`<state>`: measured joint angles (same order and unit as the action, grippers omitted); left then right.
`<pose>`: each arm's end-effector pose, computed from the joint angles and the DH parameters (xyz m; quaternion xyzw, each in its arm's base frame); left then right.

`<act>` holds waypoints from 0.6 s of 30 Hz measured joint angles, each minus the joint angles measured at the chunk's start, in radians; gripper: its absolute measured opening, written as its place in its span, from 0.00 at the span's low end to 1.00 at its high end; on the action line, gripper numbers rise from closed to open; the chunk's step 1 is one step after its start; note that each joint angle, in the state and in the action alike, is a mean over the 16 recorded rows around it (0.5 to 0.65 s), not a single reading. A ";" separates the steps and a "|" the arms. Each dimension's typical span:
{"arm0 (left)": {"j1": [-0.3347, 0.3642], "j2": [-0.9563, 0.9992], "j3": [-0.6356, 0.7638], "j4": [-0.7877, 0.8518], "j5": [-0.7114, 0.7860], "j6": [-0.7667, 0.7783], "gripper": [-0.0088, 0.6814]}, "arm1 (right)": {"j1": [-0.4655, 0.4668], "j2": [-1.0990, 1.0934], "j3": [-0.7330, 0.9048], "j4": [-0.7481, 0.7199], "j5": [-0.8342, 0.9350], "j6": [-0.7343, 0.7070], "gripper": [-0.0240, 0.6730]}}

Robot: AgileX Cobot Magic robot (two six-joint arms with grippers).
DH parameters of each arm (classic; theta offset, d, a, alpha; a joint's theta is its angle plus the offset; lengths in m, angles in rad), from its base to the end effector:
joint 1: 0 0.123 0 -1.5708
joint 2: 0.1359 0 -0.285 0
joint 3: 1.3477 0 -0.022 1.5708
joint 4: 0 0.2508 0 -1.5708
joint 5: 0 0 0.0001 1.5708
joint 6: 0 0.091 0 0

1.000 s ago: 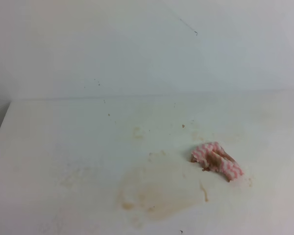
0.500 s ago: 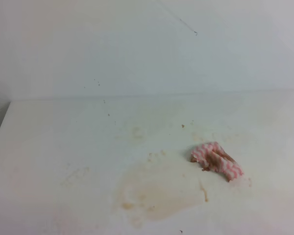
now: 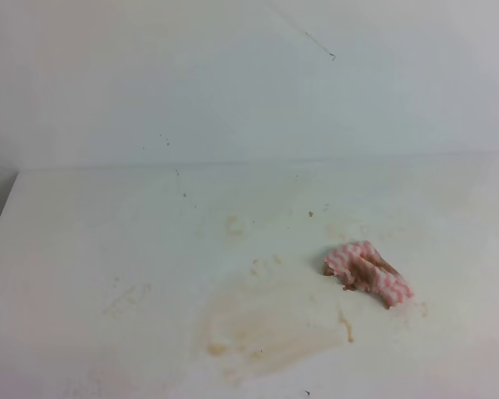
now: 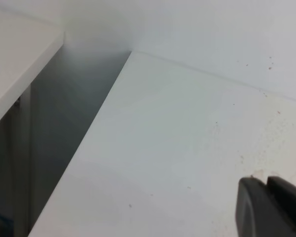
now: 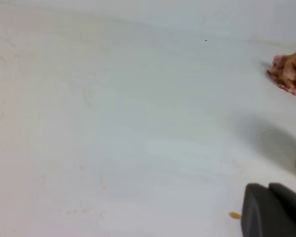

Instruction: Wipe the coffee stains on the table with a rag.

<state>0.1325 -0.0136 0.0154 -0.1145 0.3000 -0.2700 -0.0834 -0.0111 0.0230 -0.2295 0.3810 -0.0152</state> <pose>0.0539 0.0041 0.1818 -0.1867 0.7554 -0.0904 0.6215 0.0515 -0.0121 0.1727 -0.0332 0.8028 -0.1260 0.5818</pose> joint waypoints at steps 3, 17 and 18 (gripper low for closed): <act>0.000 0.000 0.004 0.000 -0.002 0.000 0.01 | 0.000 0.000 0.000 0.000 0.001 0.004 0.03; 0.000 -0.005 -0.013 0.000 0.007 0.000 0.01 | 0.000 0.000 0.000 0.000 0.002 0.006 0.03; 0.000 -0.006 -0.015 0.000 0.007 0.000 0.01 | 0.000 0.000 0.000 0.000 0.002 0.006 0.03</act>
<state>0.1326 -0.0200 0.0000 -0.1148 0.3075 -0.2701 -0.0834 -0.0112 0.0228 -0.2293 0.3829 -0.0090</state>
